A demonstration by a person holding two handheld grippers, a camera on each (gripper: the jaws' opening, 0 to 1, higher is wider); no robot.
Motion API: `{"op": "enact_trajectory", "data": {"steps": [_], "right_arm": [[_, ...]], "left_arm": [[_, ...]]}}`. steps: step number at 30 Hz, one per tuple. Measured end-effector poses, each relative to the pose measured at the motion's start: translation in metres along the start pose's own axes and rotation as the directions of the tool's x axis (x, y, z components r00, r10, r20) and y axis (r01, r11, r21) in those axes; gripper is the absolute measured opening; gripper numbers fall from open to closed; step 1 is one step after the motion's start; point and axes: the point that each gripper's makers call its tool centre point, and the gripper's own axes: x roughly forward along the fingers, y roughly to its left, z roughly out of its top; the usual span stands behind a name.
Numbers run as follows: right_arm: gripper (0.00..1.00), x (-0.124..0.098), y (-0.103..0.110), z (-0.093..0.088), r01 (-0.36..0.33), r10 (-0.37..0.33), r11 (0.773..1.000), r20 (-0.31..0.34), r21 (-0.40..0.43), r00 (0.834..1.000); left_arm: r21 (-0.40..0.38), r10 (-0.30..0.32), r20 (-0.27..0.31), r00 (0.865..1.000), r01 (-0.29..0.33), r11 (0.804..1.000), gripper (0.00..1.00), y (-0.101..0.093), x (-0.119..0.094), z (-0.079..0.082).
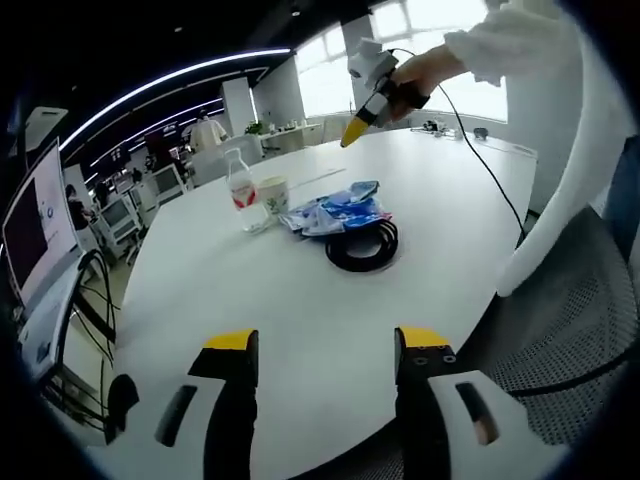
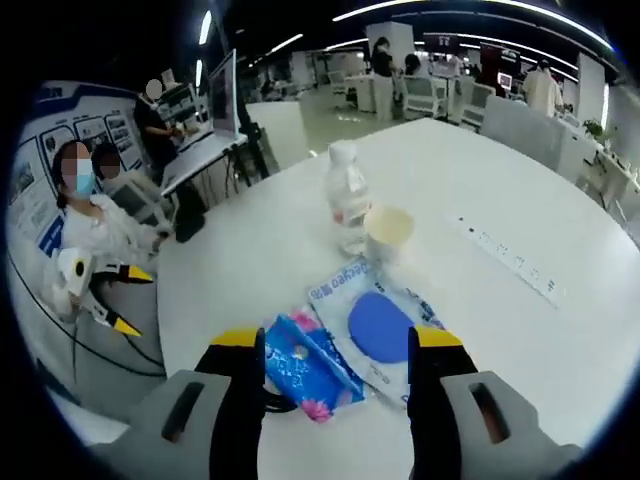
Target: Arrange the tabletop items into an orderly group along one side of the table until the central work area is clear of visible clutter.
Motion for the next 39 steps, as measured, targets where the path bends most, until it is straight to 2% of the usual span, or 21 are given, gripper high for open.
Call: {"op": "enact_trajectory", "data": {"steps": [6, 9, 16, 25, 35, 39], "right_arm": [[0.55, -0.021, 0.002, -0.021, 0.032, -0.035, 0.997, 0.037, 0.071, 0.999], [0.54, -0.034, 0.013, -0.029, 0.053, -0.062, 0.989, 0.065, 0.136, 0.996], [0.54, -0.051, 0.028, -0.047, 0.086, -0.108, 0.977, 0.105, 0.194, 0.989], [0.54, -0.065, 0.035, -0.07, 0.125, -0.157, 0.958, 0.109, 0.257, 0.982], [0.53, -0.073, 0.045, -0.088, 0.165, -0.204, 0.94, 0.104, 0.3, 0.973], [0.53, -0.073, 0.047, -0.093, 0.162, -0.204, 0.937, 0.109, 0.31, 0.973]], "left_arm": [[0.006, -0.018, 0.003, 1.0, 0.018, 1.0, 0.54, -0.005, 0.0, 0.0], [0.011, -0.028, -0.002, 1.0, 0.028, 1.0, 0.54, -0.007, 0.0, 0.0], [0.011, -0.061, 0.01, 0.998, 0.061, 0.998, 0.54, -0.014, 0.001, 0.001], [-0.021, -0.101, 0.024, 0.995, 0.101, 0.995, 0.55, -0.02, 0.001, 0.003], [-0.038, -0.161, 0.035, 0.986, 0.162, 0.986, 0.55, -0.031, 0.0, 0.004], [-0.038, -0.164, 0.052, 0.985, 0.166, 0.985, 0.54, -0.032, -0.002, 0.008]]}}
